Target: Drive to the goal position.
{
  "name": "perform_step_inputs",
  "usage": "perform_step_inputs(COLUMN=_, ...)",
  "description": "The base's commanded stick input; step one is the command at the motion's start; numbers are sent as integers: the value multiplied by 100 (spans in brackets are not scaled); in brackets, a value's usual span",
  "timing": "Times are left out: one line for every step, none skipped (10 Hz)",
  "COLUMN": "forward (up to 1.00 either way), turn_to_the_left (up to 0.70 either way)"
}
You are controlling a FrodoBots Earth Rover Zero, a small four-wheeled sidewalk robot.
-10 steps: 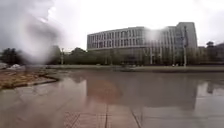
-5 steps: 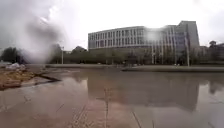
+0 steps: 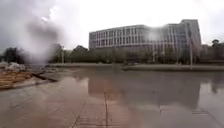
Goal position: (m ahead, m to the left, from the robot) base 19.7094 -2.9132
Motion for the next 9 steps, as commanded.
perform_step_inputs(forward=70, turn_to_the_left=0)
perform_step_inputs(forward=70, turn_to_the_left=0)
perform_step_inputs(forward=70, turn_to_the_left=0)
perform_step_inputs(forward=70, turn_to_the_left=0)
perform_step_inputs(forward=70, turn_to_the_left=0)
perform_step_inputs(forward=70, turn_to_the_left=0)
perform_step_inputs(forward=70, turn_to_the_left=0)
perform_step_inputs(forward=70, turn_to_the_left=0)
perform_step_inputs(forward=70, turn_to_the_left=0)
